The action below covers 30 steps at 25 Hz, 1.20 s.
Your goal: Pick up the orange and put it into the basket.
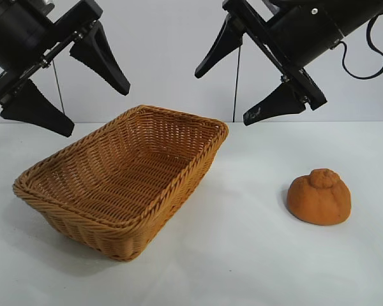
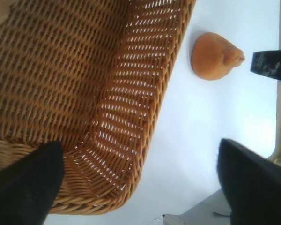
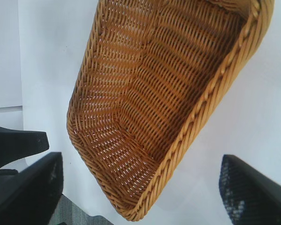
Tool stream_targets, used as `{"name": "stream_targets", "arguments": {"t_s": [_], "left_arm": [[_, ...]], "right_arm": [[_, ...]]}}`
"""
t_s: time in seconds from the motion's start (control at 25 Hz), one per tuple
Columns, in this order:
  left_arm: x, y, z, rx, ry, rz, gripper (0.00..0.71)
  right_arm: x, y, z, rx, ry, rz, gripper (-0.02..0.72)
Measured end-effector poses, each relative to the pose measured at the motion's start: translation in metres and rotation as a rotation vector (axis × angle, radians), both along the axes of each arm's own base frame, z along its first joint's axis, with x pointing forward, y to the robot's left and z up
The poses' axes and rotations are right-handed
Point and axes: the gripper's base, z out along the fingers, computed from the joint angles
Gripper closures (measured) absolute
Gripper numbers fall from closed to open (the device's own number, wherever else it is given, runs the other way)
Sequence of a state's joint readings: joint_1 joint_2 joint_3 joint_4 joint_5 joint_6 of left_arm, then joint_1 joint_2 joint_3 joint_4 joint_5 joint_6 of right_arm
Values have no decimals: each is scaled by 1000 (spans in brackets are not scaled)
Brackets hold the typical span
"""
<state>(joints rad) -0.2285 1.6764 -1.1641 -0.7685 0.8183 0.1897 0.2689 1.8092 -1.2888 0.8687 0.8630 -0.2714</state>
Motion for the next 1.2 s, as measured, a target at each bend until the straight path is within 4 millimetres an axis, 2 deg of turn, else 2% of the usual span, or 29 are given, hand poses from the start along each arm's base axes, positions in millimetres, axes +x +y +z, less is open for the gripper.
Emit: {"name": "stream_targets", "arguments": {"t_s": [1.2], "left_arm": [[4,1,1,5,-34,28,80]], "right_arm": [[0,0,0,0,0,0,84]]}}
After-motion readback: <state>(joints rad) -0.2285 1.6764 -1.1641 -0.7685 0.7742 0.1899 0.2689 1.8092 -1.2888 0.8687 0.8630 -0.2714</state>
